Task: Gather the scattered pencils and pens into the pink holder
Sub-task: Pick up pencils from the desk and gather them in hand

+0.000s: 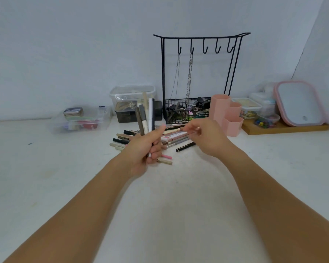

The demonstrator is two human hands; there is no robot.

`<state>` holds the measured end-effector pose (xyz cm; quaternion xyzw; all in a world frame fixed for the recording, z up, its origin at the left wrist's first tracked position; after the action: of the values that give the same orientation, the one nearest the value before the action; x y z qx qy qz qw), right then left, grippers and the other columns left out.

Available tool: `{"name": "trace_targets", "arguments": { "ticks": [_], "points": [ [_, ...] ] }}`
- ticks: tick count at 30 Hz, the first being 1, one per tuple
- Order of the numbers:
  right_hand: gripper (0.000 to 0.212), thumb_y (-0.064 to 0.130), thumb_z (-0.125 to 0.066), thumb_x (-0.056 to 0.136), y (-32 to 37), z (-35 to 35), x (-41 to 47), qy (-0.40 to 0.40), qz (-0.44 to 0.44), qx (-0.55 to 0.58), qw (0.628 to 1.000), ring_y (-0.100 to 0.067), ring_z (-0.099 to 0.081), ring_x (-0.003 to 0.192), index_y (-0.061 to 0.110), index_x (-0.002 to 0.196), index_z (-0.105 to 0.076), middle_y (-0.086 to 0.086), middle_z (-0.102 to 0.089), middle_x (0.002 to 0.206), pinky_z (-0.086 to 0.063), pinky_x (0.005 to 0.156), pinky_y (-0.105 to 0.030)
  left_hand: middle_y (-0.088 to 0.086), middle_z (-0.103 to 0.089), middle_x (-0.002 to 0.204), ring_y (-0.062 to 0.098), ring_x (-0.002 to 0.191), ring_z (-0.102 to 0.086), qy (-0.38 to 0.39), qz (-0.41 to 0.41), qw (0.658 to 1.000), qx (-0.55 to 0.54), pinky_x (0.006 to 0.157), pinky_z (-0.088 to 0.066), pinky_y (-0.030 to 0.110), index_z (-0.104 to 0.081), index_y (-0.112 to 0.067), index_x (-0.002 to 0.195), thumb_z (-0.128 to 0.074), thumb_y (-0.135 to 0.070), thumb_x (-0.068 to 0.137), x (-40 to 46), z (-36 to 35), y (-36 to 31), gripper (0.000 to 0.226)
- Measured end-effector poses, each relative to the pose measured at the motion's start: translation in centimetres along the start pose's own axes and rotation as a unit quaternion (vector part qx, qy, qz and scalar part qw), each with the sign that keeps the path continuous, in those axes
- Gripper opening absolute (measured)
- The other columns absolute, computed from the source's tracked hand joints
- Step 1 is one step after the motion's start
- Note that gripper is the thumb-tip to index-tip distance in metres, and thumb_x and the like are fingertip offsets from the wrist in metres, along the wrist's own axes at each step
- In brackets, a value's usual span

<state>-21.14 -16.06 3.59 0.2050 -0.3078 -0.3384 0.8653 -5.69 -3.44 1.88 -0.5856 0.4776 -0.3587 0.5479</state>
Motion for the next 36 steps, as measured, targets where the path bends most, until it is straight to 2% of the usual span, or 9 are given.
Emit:
{"name": "trace_targets", "arguments": {
  "ticks": [5,8,12,18,21,24,26,31,36],
  "points": [
    [0.026,0.007,-0.07,0.09,-2.3,-0.6,-0.6,0.069,-0.05,-0.084,0.993,-0.011,-0.055,0.088,0.021,0.112,-0.072,0.003,-0.066,0.115,-0.041,0.082,-0.023,-0.002,-0.035,0.051,0.008,0.042,-0.034,-0.036,0.013,0.999,-0.02,0.031,-0.021,0.016,-0.039,-0.021,0.062,-0.07,-0.055,0.077,0.2,1.1,0.0,0.049],
    [0.022,0.01,-0.068,0.092,-2.0,-0.9,-0.5,0.09,-0.045,-0.104,0.99,-0.017,-0.06,0.097,0.021,0.111,-0.074,0.0,-0.069,0.114,-0.045,0.085,-0.025,-0.001,-0.039,0.05,0.009,0.04,-0.035,-0.044,0.029,0.998,-0.016,0.031,-0.02,0.016,-0.043,-0.018,0.062,-0.072,-0.044,0.088,0.3,0.9,0.5,0.046],
    [0.014,0.012,-0.07,0.092,-2.1,-0.9,-0.2,0.097,-0.042,-0.111,0.988,-0.017,-0.06,0.092,0.02,0.101,-0.076,0.0,-0.07,0.105,-0.044,0.079,-0.025,0.001,-0.048,0.056,0.012,0.046,-0.04,-0.027,0.027,0.999,-0.01,0.032,-0.022,0.017,-0.055,-0.013,0.082,-0.072,-0.039,0.09,0.4,0.4,0.7,0.032],
    [0.011,0.018,-0.062,0.098,0.1,0.3,0.0,0.049,-0.04,0.124,0.99,-0.002,-0.05,0.061,0.018,0.104,-0.071,0.005,-0.06,0.075,-0.039,0.064,-0.021,-0.003,-0.034,0.052,0.008,0.039,-0.033,-0.036,0.042,0.998,-0.022,0.032,-0.02,0.016,-0.04,-0.02,0.06,-0.068,-0.045,0.091,0.4,0.3,0.8,0.049],
    [0.016,0.022,-0.055,0.103,1.6,1.2,-0.4,0.083,-0.086,0.323,0.939,-0.005,-0.056,0.055,0.018,0.111,-0.069,-0.001,-0.06,0.075,-0.045,0.056,-0.019,-0.005,-0.032,0.052,0.007,0.039,-0.031,-0.022,0.057,0.997,-0.041,0.032,-0.019,0.016,-0.047,-0.02,0.065,-0.065,-0.054,0.09,0.3,0.2,0.6,0.045],
    [0.026,0.022,-0.049,0.105,2.1,1.3,-0.8,0.144,-0.113,0.46,0.869,-0.011,-0.042,0.051,0.011,0.121,-0.067,-0.004,-0.055,0.073,-0.033,0.046,-0.019,-0.005,-0.032,0.051,0.007,0.039,-0.03,-0.017,0.059,0.996,-0.06,0.032,-0.016,0.016,-0.052,-0.02,0.069,-0.064,-0.061,0.087,0.2,0.1,0.5,0.047],
    [0.027,0.018,-0.05,0.104,2.1,1.3,-0.7,0.165,-0.116,0.487,0.85,-0.01,-0.036,0.052,0.007,0.12,-0.069,-0.005,-0.055,0.074,-0.026,0.045,-0.018,-0.005,-0.032,0.051,0.007,0.039,-0.03,-0.022,0.052,0.996,-0.065,0.032,-0.016,0.016,-0.053,-0.02,0.07,-0.063,-0.066,0.085,0.3,0.0,0.5,0.049],
    [0.013,-0.001,-0.069,0.088,1.9,1.4,-0.8,0.164,-0.119,0.405,0.892,-0.009,-0.042,0.056,-0.001,0.1,-0.076,-0.006,-0.064,0.072,-0.032,0.046,-0.017,-0.005,-0.034,0.047,0.006,0.037,-0.031,0.006,0.058,0.991,-0.122,0.033,-0.013,0.016,-0.071,-0.015,0.08,-0.061,-0.073,0.081,0.4,0.4,0.2,0.058],
    [0.026,-0.009,-0.078,0.077,2.7,1.1,-1.1,0.119,-0.11,0.413,0.896,-0.014,-0.064,0.064,0.005,0.098,-0.073,-0.012,-0.071,0.081,-0.053,0.059,-0.019,0.0,-0.045,0.052,0.007,0.036,-0.033,0.076,0.065,0.995,0.001,0.03,-0.016,0.016,-0.074,-0.012,0.084,-0.071,-0.059,0.075,-0.1,-0.3,0.7,0.049]
  ]
}}
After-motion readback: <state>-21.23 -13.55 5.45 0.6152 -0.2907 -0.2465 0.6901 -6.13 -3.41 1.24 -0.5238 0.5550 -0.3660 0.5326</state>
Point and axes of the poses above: each hand's wrist, its own x-axis towards the middle knuckle, its own z-axis out of the back of the hand, y = z × x, the point moved 3 cm from there along x, towards the middle knuckle
